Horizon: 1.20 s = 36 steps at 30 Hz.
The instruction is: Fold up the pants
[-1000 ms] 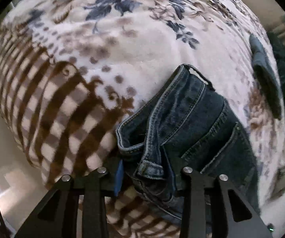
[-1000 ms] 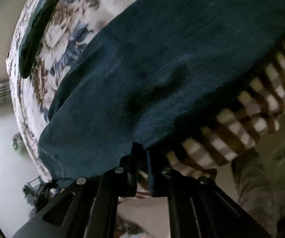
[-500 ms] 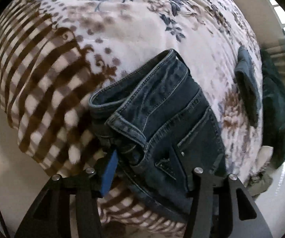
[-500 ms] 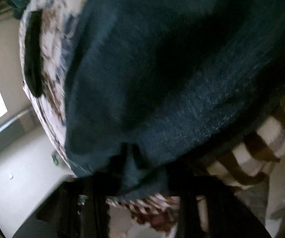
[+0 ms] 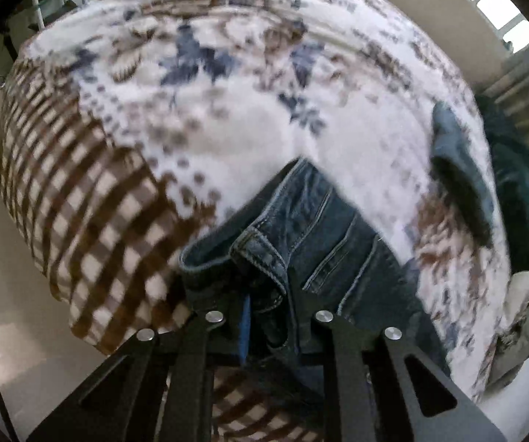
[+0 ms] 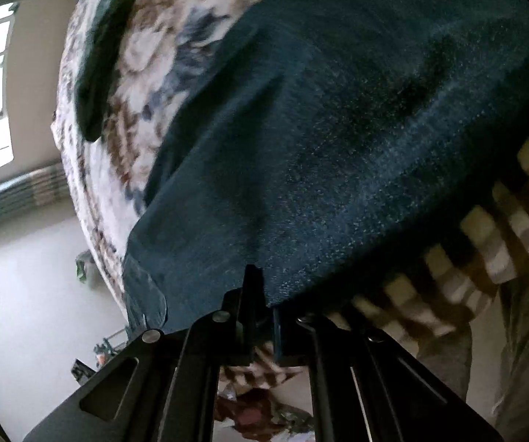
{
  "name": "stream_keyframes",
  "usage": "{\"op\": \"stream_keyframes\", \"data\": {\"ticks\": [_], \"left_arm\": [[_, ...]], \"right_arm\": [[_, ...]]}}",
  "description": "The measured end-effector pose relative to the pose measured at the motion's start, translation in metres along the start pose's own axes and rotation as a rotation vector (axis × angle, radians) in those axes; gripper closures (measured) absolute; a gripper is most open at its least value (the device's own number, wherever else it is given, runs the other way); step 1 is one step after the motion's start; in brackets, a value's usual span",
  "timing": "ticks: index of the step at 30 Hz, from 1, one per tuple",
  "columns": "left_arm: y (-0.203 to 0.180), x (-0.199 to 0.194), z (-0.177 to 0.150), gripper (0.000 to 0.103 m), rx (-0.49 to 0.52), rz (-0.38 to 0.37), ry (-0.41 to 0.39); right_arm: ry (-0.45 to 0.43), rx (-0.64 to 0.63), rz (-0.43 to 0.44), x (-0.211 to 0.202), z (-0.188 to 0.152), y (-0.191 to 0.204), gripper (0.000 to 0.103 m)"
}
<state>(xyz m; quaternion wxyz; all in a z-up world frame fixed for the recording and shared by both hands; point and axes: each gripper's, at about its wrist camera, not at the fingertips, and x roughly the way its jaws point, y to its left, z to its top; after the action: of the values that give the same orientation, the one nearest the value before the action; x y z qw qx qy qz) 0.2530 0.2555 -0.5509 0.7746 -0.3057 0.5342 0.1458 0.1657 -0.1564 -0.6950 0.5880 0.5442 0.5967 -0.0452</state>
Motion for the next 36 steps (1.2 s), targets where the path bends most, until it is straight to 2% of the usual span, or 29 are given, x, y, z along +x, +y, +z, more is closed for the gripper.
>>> {"op": "stream_keyframes", "data": {"ticks": [3, 7, 10, 11, 12, 14, 15, 16, 17, 20, 23, 26, 27, 29, 31, 32, 33, 34, 35, 36], "left_arm": [[0.005, 0.001, 0.005, 0.09, -0.005, 0.007, 0.012], [0.028, 0.045, -0.002, 0.089, -0.012, 0.087, 0.111], [0.034, 0.048, -0.006, 0.082, -0.047, 0.085, 0.132], [0.029, 0.041, -0.006, 0.079, -0.024, 0.102, 0.126], [0.02, 0.028, -0.007, 0.072, 0.021, 0.132, 0.112], [0.008, 0.008, -0.011, 0.066, 0.082, 0.159, 0.076], [0.001, -0.002, -0.014, 0.048, 0.122, 0.176, 0.055], [-0.008, -0.01, -0.018, 0.021, 0.166, 0.209, 0.038], [-0.015, -0.015, -0.02, 0.013, 0.194, 0.225, 0.026], [-0.043, -0.017, -0.026, 0.011, 0.288, 0.241, 0.006], [-0.068, -0.002, -0.026, 0.011, 0.323, 0.21, 0.019], [-0.089, 0.021, -0.019, 0.011, 0.316, 0.184, 0.036], [-0.095, 0.031, -0.016, 0.011, 0.319, 0.198, 0.043], [-0.103, 0.047, -0.013, 0.011, 0.325, 0.216, 0.056], [-0.105, 0.058, -0.013, 0.011, 0.327, 0.23, 0.082], [-0.106, 0.064, -0.013, 0.011, 0.33, 0.242, 0.095], [-0.106, 0.067, -0.014, 0.011, 0.329, 0.251, 0.1], [-0.105, 0.07, -0.015, 0.011, 0.322, 0.254, 0.104], [-0.103, 0.071, -0.016, 0.011, 0.315, 0.253, 0.107], [-0.101, 0.073, -0.017, 0.011, 0.304, 0.258, 0.113]], "right_arm": [[0.017, -0.057, -0.02, -0.005, -0.012, 0.006, 0.096], [0.057, -0.089, -0.105, 0.012, -0.022, -0.005, 0.096], [0.125, -0.081, -0.168, 0.033, -0.016, -0.02, 0.091], [0.153, -0.06, -0.16, 0.033, -0.013, -0.024, 0.084], [0.177, -0.064, -0.172, 0.03, -0.012, -0.023, 0.07], [0.221, -0.158, -0.252, 0.016, -0.013, -0.008, 0.054], [0.229, -0.22, -0.261, 0.005, -0.014, 0.003, 0.054], [0.237, -0.267, -0.269, -0.004, -0.015, 0.01, 0.054], [0.241, -0.316, -0.282, -0.013, -0.013, 0.021, 0.054], [0.227, -0.435, -0.29, -0.038, 0.008, 0.06, 0.054], [0.204, -0.511, -0.248, -0.038, 0.049, 0.108, 0.054], [0.255, -0.677, -0.247, 0.002, 0.077, 0.164, 0.054], [0.313, -0.74, -0.253, 0.026, 0.084, 0.18, 0.054], [0.393, -0.792, -0.288, 0.063, 0.092, 0.195, 0.054], [0.477, -0.861, -0.359, 0.1, 0.099, 0.198, 0.054], [0.513, -0.903, -0.368, 0.111, 0.097, 0.198, 0.054], [0.552, -0.955, -0.372, 0.116, 0.093, 0.195, 0.069], [0.551, -1.011, -0.39, 0.116, 0.088, 0.194, 0.093], [0.55, -1.055, -0.4, 0.113, 0.084, 0.195, 0.103], [0.522, -1.082, -0.404, 0.104, 0.082, 0.196, 0.103]]}}
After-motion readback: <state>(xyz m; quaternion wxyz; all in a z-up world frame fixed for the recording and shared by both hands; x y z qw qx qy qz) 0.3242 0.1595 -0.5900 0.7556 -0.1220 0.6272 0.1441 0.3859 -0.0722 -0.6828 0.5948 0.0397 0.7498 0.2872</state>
